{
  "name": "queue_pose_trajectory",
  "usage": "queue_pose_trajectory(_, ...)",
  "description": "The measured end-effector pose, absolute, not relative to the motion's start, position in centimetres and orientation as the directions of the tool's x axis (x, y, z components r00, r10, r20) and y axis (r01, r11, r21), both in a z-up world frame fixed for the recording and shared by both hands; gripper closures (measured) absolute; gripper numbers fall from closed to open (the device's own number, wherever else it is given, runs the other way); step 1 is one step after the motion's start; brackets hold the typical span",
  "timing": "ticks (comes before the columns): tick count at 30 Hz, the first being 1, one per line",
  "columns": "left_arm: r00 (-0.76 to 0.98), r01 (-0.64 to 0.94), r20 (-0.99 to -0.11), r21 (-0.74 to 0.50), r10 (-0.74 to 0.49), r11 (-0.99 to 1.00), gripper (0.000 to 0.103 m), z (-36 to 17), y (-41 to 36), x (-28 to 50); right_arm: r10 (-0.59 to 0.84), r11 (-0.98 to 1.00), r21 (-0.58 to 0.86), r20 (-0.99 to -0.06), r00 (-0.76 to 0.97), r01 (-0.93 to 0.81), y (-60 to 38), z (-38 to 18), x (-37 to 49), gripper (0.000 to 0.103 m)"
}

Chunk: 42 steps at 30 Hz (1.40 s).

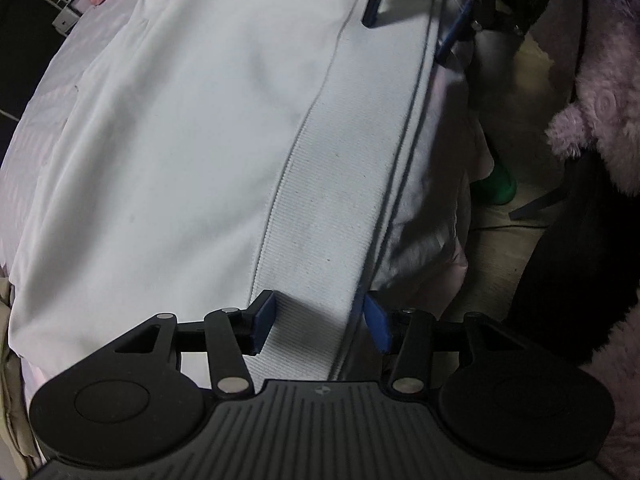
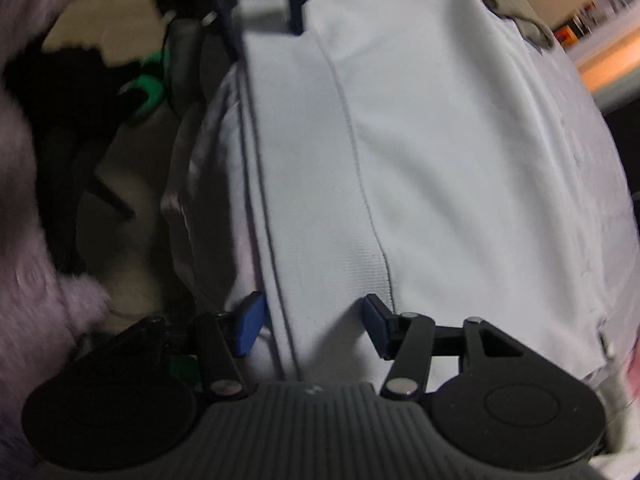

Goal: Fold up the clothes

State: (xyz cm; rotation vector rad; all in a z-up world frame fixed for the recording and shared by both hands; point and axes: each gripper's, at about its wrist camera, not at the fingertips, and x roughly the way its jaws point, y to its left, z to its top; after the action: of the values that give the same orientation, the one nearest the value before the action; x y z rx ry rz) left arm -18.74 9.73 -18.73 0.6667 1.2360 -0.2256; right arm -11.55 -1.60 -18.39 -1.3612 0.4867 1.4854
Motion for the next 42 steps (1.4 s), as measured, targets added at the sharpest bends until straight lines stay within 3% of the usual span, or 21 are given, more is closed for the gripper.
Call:
queue_pose_trajectory(2,0.332,0.505,-0.924,0.345,0.191,0.792,0.059,-18.6,9.6,-19.1,0.400,-0.410,-0.344,-0.900,0.172,-0.845,-1.7,-18.5,-11.7,0.046)
queue_pose_trajectory(3,0.329,0.493,-0.926,0.336,0.186,0.802,0.066,-18.5,9.8,-19.0,0.401,-0.416,-0.352,-0.899,0.179,-0.839,-1.7,-18.6,-11.8,0.049)
queue_pose_trajectory(7,0.320,0.401,-0.940,0.246,0.116,0.882,0.089,-17.2,11.6,-18.3,0.411,-0.418,-0.378,-0.889,0.199,-0.826,-1.9,-18.5,-12.0,0.077)
queue_pose_trajectory(9,0.324,0.362,-0.942,0.209,0.087,0.908,0.095,-16.5,12.3,-18.2,0.429,-0.395,-0.386,-0.880,0.205,-0.834,-2.0,-18.0,-11.9,0.080)
queue_pose_trajectory(19,0.342,0.302,-0.939,0.154,0.044,0.941,0.096,-15.6,13.5,-18.1,0.447,-0.367,-0.433,-0.858,0.252,-0.824,-1.6,-17.6,-11.2,0.077)
queue_pose_trajectory(23,0.353,0.316,-0.934,0.173,0.054,0.933,0.088,-15.4,13.4,-18.1,0.457,-0.371,-0.458,-0.847,0.271,-0.808,-1.9,-17.7,-11.2,0.067)
queue_pose_trajectory(27,0.375,0.360,-0.926,0.196,0.051,0.912,0.074,-15.5,12.3,-18.5,0.495,-0.317,-0.448,-0.830,0.257,-0.836,-1.5,-16.6,-10.5,0.089)
queue_pose_trajectory(30,0.392,0.384,-0.919,0.198,0.035,0.902,0.055,-15.5,11.5,-18.6,0.527,-0.256,-0.440,-0.810,0.257,-0.861,-1.1,-15.6,-9.7,0.089)
queue_pose_trajectory(35,0.390,0.437,-0.919,0.238,0.056,0.868,0.054,-16.2,10.4,-18.8,0.556,-0.165,-0.420,-0.787,0.268,-0.892,-0.7,-14.4,-8.5,0.089)
queue_pose_trajectory(37,0.391,0.420,-0.912,0.296,0.123,0.858,0.054,-16.9,10.4,-18.8,0.560,-0.143,-0.409,-0.784,0.267,-0.901,-0.6,-14.2,-8.2,0.089)
queue_pose_trajectory(40,0.379,0.355,-0.905,0.335,0.193,0.873,0.068,-17.1,11.4,-18.4,0.558,-0.151,-0.399,-0.789,0.255,-0.904,-0.7,-14.2,-8.1,0.089)
queue_pose_trajectory(42,0.371,0.282,-0.913,0.285,0.170,0.916,0.090,-16.4,12.9,-18.0,0.556,-0.161,-0.400,-0.792,0.252,-0.903,-0.8,-14.4,-8.2,0.089)
